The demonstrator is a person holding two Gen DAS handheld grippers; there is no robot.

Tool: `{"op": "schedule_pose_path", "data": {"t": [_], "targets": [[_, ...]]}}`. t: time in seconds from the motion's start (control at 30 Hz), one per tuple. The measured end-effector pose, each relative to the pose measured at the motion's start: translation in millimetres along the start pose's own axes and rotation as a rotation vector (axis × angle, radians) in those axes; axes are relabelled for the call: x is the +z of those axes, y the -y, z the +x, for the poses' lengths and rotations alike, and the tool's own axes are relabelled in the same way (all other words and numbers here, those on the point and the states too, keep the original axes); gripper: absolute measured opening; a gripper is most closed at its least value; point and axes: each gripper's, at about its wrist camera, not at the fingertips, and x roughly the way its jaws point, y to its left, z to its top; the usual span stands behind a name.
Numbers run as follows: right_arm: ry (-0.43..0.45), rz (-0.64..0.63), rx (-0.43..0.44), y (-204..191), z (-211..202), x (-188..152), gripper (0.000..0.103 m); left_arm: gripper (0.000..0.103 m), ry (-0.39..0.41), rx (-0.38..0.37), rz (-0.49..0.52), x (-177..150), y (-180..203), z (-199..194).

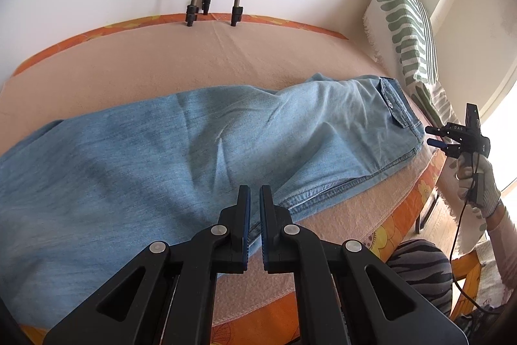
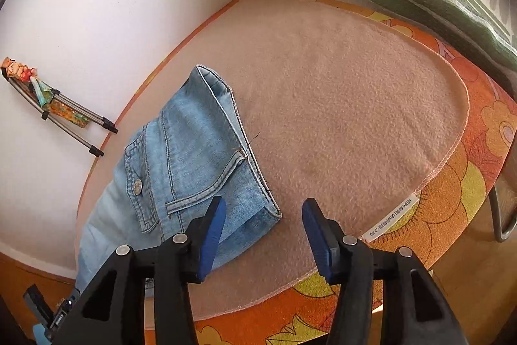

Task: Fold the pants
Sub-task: 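Release the waistband and lift the right tool away from the jeans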

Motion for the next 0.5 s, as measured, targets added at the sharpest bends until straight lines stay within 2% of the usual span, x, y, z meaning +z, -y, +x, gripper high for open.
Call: {"op": "schedule_pose_path", "data": {"t": [0.13, 0.23, 0.3, 0.4, 0.47, 0.5], "targets": [[-0.059, -0.008, 0.010, -5, 11, 0, 0.056, 0.005, 0.002, 0.001, -0.006, -2, -1, 2], [-0.043, -0.008, -0.019, -10, 10, -10, 0.059, 0.005, -0.002, 0.006, -0.013, -3, -5, 4], [-0.046, 0.054, 0.013, -9, 8, -17, 0.067, 0.005, -0.003, 0.012, -0.010, -4, -7, 5], [-0.040, 0.143, 0.057, -7, 7, -23, 0.069, 0.005, -0.013, 0.017, -0.009, -5, -12, 7], [-0.038, 0.175, 0.088, -10, 11, -24, 0.069, 0.005, -0.018, 0.014, -0.015, -7, -16, 9], [-0.035, 0.185, 0.091, -14, 15, -24, 0.064, 0.005, -0.020, 0.013, -0.020, -8, -17, 10]]}}
